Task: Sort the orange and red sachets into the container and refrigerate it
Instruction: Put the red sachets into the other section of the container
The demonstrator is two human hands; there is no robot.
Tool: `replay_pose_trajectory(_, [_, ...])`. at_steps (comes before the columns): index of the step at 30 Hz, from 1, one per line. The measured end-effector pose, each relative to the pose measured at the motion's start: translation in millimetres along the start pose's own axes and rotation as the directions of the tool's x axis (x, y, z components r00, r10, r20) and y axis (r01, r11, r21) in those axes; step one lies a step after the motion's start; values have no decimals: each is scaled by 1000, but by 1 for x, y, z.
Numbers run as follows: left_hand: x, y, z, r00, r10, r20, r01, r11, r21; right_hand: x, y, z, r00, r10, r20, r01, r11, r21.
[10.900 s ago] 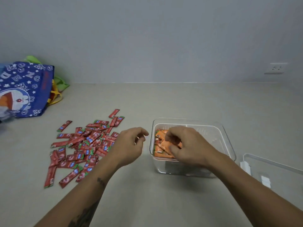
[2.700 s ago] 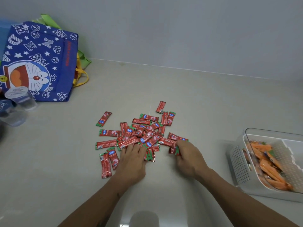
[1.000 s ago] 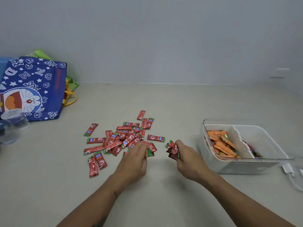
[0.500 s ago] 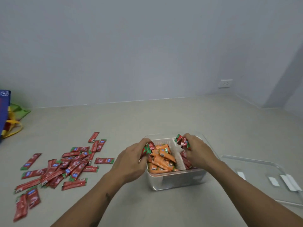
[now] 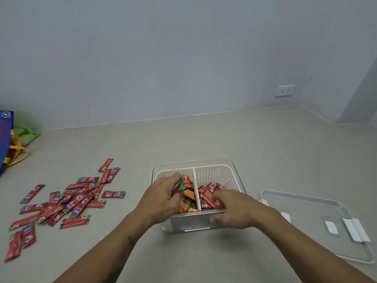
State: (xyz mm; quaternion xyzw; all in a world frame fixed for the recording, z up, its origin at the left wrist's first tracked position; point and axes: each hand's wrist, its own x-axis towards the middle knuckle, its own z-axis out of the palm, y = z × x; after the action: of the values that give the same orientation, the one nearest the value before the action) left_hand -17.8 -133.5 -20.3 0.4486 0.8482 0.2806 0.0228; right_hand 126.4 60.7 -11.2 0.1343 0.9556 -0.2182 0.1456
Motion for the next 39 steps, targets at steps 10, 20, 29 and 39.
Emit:
replay_pose_trajectory(10, [77, 55, 31, 975, -96, 200, 87, 995, 55, -2, 0, 30, 964, -96, -247, -19, 905, -426])
replay_pose_trajectory(20, [80, 55, 37, 976, -74, 205, 76, 997, -2, -2, 4, 35, 916, -156, -370, 10, 930, -368])
replay_pose_trajectory(29, [1, 0, -9, 995, -97, -13, 96, 991, -96, -5, -3, 32, 894, -152, -422, 132, 988, -78])
replay_pose_trajectory(39, [-84, -111, -75, 946, -281, -164, 262, 957, -127, 52, -165, 26, 856, -309, -414, 384, 917, 110])
